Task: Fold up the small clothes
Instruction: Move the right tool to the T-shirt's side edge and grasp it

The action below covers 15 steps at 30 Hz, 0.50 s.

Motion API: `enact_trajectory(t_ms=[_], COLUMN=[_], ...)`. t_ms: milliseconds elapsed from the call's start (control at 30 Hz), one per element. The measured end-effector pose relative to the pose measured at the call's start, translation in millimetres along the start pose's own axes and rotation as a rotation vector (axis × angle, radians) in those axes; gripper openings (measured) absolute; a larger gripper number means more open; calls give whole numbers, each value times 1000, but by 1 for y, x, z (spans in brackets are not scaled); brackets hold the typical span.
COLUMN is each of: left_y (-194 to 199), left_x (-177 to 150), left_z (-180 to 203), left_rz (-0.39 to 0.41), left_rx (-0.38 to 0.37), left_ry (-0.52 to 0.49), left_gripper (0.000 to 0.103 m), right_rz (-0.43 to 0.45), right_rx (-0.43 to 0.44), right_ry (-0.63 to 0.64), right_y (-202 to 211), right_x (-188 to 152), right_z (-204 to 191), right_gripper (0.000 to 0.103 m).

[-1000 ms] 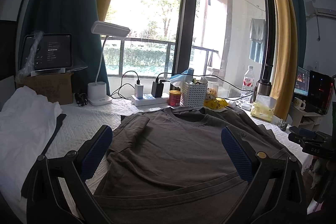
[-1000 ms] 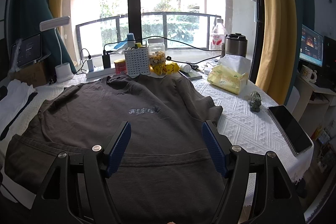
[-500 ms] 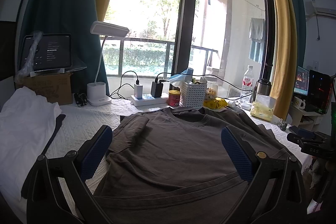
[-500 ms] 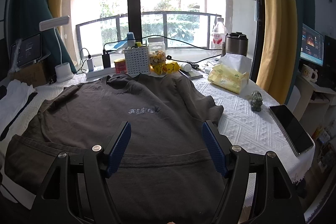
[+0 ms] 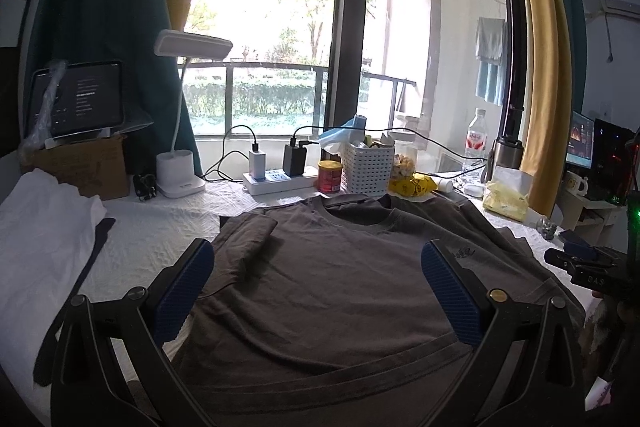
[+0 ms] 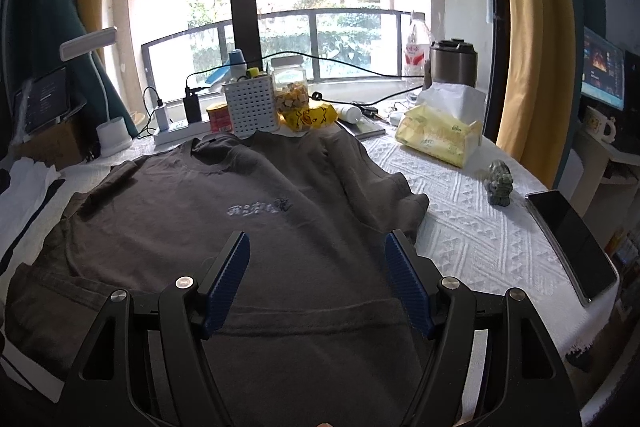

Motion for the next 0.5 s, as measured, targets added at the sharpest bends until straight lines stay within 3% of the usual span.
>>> enact_trajectory(t_ms=[500], left_y=[-52], left_x=[21], left_z=[12], left_rz=[-62], left_rx=[14], left_ry=[12], left_gripper=[102], right_rz=[-54], right_rx=[18], right_ry=[4], right_y=[-50], right_x=[39], right_z=[27], right_gripper=[73])
Point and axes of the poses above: each gripper's, at about its wrist camera, not at the fingertips, and y roughly against the way its jaws point, z to its right, x to its top, the point moved 7 cm from there along -y, roughly the way its jaws point, and after that the axes turned 2 degrees about y, right-handed, at the moved point
